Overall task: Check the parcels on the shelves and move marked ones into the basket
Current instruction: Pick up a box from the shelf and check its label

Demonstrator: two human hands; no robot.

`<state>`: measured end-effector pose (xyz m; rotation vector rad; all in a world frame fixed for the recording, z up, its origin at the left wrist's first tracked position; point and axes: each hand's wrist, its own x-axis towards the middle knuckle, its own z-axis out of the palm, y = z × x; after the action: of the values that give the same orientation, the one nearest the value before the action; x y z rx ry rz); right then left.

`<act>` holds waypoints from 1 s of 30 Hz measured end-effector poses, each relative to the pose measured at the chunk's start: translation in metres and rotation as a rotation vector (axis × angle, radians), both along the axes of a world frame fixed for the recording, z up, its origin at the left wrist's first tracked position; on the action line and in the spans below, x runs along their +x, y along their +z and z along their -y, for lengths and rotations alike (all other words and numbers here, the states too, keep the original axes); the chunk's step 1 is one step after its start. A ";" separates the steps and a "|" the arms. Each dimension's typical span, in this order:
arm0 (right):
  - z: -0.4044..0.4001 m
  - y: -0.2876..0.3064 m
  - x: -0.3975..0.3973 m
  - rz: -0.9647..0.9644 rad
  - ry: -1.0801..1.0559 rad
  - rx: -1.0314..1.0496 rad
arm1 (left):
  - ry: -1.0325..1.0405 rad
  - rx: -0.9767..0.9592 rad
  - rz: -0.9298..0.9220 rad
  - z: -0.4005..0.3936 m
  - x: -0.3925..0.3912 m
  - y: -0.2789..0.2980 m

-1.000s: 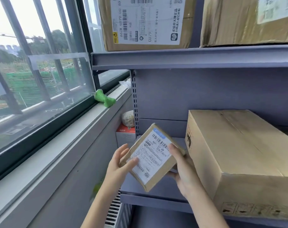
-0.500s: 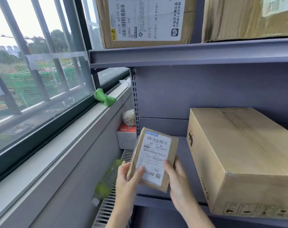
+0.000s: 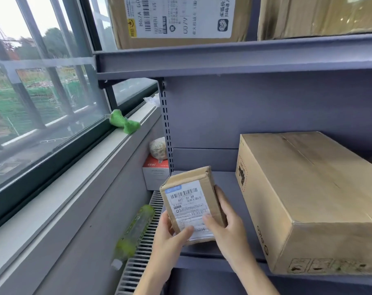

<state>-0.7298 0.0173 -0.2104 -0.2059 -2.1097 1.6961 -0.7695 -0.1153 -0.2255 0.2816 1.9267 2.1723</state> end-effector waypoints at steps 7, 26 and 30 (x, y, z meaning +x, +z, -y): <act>-0.006 0.001 -0.012 0.057 0.046 0.273 | -0.033 0.182 0.131 0.002 -0.018 -0.009; 0.003 -0.012 -0.017 0.018 -0.253 0.344 | 0.290 -0.364 -0.338 0.014 -0.043 -0.008; 0.006 -0.023 -0.015 0.269 -0.192 0.232 | 0.296 -0.323 -0.269 0.006 -0.035 -0.012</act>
<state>-0.7444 0.0112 -0.2331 -0.5736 -2.3711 1.3631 -0.8049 -0.1216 -0.2379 0.2547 2.5756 2.0238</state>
